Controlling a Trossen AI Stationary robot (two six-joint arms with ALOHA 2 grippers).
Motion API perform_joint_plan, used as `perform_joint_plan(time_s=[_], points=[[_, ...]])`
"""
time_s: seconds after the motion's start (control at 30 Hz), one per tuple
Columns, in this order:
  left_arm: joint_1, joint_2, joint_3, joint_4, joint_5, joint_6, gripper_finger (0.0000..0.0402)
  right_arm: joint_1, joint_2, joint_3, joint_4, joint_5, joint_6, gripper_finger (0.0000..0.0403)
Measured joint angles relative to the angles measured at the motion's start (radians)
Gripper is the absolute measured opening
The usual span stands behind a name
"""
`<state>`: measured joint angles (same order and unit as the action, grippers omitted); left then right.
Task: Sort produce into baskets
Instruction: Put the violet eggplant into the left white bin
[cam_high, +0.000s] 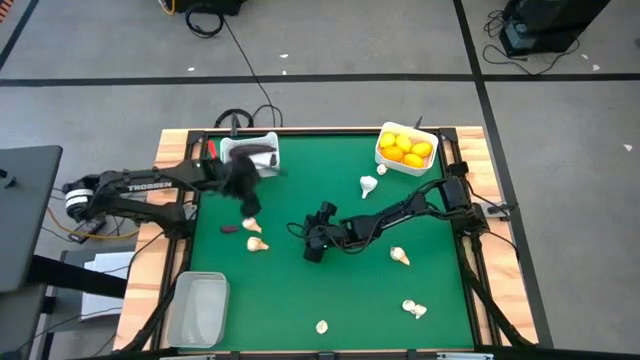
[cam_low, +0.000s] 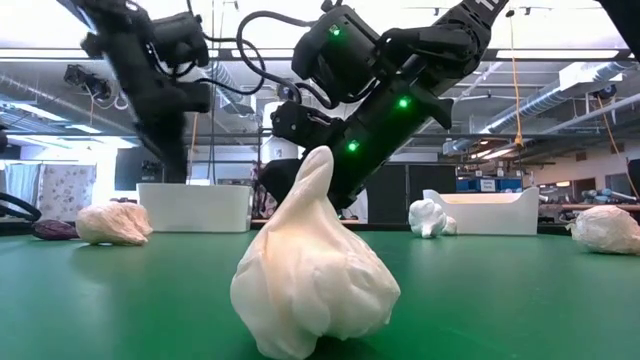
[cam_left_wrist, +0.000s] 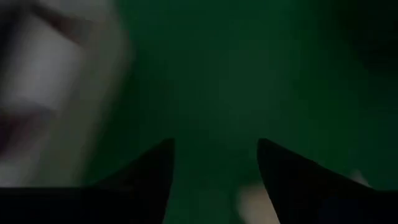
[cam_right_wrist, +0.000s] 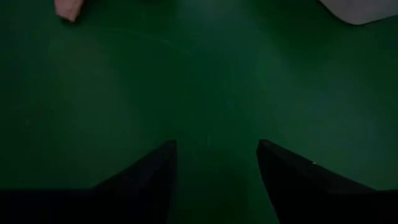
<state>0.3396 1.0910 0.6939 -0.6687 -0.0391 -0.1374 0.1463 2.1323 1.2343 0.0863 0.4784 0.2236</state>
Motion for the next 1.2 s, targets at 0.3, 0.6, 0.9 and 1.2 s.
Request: perform_joint_plan(time_s=[0.3,0.6,0.9,1.2], points=[[-0.259,0.003,0.036,-0.416,-0.038,-0.314,0.0218,0.000,0.000,0.000,0.010,-0.023,-0.029,0.0232],[-0.317,0.004,-0.137,-0.354,-0.009,-0.449,0.0218,-0.001,0.000,0.000,0.056,-0.063,-0.095,0.0232],[-0.317,0.001,-0.247,-0.214,0.026,-0.451,0.0212,-0.011,0.000,0.000,0.092,-0.085,-0.115,0.0232],[-0.317,0.000,-0.130,-0.220,-0.114,-0.465,0.0080,-0.013,0.000,0.000,0.096,-0.088,-0.115,0.0232]])
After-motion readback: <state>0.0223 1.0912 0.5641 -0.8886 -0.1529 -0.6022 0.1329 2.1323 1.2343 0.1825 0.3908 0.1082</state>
